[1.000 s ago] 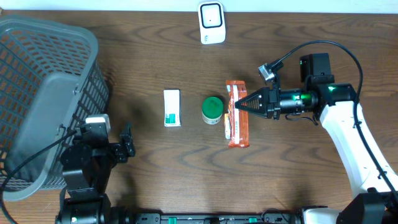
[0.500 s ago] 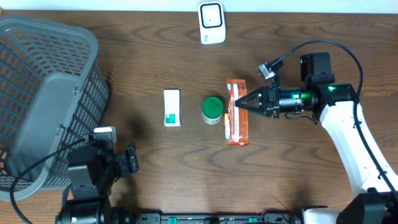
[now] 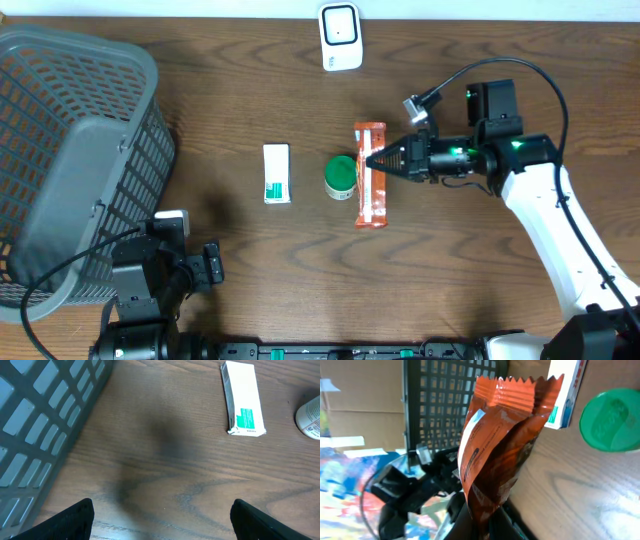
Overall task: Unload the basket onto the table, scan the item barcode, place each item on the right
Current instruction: 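Carry the red bar to the white scanner and hold it at the screen, then move the red bar right and drop it at the table's right edge, then move the open right gripper over the green-capped jar, then lower the right gripper around the jar and close on it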
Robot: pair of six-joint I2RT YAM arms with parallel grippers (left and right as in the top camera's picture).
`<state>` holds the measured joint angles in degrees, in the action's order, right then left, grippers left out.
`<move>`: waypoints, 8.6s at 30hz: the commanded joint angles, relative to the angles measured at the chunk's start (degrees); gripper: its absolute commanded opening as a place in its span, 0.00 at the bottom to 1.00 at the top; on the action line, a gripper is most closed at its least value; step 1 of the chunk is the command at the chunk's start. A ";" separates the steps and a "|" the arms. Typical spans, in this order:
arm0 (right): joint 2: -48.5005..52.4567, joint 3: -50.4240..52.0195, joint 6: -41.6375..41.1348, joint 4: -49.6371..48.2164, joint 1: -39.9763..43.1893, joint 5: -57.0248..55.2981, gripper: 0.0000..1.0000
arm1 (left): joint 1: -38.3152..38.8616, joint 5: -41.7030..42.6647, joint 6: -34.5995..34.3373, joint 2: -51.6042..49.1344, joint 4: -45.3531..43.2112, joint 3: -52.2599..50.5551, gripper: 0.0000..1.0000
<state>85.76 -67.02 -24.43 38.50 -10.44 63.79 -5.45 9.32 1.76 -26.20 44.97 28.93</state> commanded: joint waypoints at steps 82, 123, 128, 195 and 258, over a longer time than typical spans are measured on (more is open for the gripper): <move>41.07 -59.19 48.83 15.87 -14.67 -117.52 0.01 | 0.13 0.52 0.81 0.09 0.02 0.00 0.88; 38.80 -40.15 12.94 33.59 44.63 -84.54 0.99 | 0.13 0.52 0.81 0.09 0.02 0.00 0.88; 34.07 -43.76 12.92 35.67 39.69 -75.47 0.99 | 0.13 0.52 0.81 0.09 0.02 0.00 0.88; 44.87 -42.69 -1.27 33.94 -27.65 -63.47 0.99 | 0.13 0.52 0.81 0.09 0.02 0.00 0.88; 48.94 -34.97 -0.74 29.05 -25.33 -59.25 0.83 | 0.13 0.52 0.81 0.09 0.02 0.00 0.88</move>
<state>131.52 -104.92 -29.19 66.32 -36.01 3.33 -5.45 9.32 1.76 -26.20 44.97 28.91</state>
